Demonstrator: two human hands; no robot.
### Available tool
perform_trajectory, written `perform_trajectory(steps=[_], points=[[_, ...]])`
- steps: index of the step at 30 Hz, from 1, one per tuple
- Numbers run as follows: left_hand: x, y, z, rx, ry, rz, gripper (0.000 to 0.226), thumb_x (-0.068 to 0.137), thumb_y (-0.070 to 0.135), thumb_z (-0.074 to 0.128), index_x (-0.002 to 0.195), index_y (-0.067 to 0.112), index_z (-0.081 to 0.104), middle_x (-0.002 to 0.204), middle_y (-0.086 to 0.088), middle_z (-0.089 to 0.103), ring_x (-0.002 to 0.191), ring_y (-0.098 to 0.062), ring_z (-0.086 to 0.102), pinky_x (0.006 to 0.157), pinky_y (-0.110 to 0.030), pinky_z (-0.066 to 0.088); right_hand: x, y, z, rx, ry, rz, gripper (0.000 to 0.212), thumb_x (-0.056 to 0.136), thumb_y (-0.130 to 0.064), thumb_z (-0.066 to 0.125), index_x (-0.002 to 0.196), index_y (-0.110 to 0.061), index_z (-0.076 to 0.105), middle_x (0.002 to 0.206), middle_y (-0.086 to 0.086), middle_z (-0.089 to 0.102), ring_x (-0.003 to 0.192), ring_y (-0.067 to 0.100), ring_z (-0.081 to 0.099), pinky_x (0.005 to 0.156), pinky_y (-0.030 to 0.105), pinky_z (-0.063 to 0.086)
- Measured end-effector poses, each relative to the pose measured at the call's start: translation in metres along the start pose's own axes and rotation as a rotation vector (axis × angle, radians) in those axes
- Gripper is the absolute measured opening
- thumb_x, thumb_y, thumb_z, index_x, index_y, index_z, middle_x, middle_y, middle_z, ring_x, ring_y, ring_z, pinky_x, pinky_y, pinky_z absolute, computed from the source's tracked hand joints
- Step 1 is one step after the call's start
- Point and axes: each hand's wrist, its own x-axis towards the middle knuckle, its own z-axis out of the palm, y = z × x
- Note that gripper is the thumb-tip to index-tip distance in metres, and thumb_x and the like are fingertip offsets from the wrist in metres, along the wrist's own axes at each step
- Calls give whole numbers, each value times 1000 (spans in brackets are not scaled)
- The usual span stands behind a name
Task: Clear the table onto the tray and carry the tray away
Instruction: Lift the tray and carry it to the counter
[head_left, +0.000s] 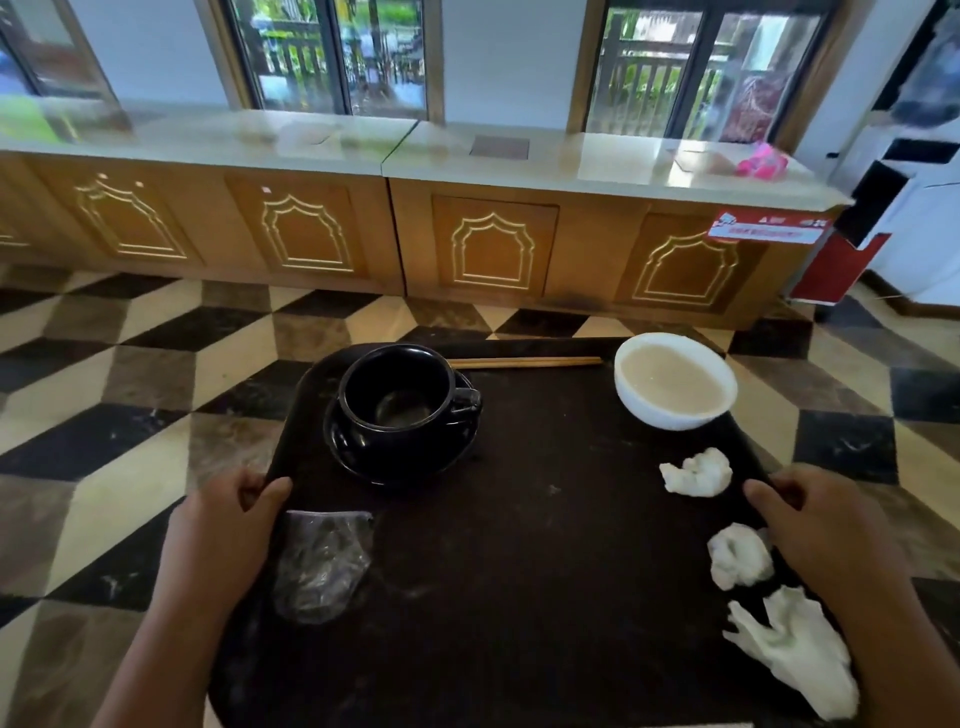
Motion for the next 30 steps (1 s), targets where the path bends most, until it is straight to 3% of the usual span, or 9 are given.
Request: perform_trajectory(steps=[5, 8, 14, 21, 30], points=[[79, 32, 27, -1, 41, -5, 12, 91, 25, 62, 80, 20, 62, 72, 1, 63, 65, -11, 53, 55, -29, 36, 96, -34, 36, 47, -16, -24, 24, 93, -27, 63, 70, -24, 55, 63, -2, 60, 61, 14, 54, 57, 32, 37], [123, 55, 39, 55, 45, -24, 13, 91, 25, 62, 86, 15, 66, 71, 4, 58, 64, -5, 46, 54, -23, 32, 149, -53, 51, 39, -52, -27, 20, 94, -28, 61, 76, -19, 61, 65, 0, 62, 62, 13, 54, 55, 29, 34], [199, 87, 71, 113, 40, -55, 16, 92, 28, 60, 89, 13, 65, 69, 5, 54, 60, -3, 41, 52, -23, 28, 235, -83, 72, 13, -56, -25, 23, 94, -29, 61, 75, -16, 60, 65, 1, 59, 62, 14, 53, 54, 30, 33], [292, 97, 105, 43, 2, -76, 11, 91, 26, 63, 88, 17, 67, 73, 2, 63, 68, -14, 57, 55, -30, 38, 317, -125, 94, 1, -60, -20, 19, 94, -27, 61, 81, -14, 64, 65, 0, 59, 61, 10, 51, 53, 25, 30], [450, 121, 149, 27, 27, -62, 11, 91, 26, 63, 92, 15, 63, 74, 0, 60, 67, -13, 55, 53, -27, 36, 442, -202, 151, 3, -33, 1, 18, 94, -29, 61, 86, -13, 65, 68, 5, 65, 65, 17, 58, 56, 30, 35]])
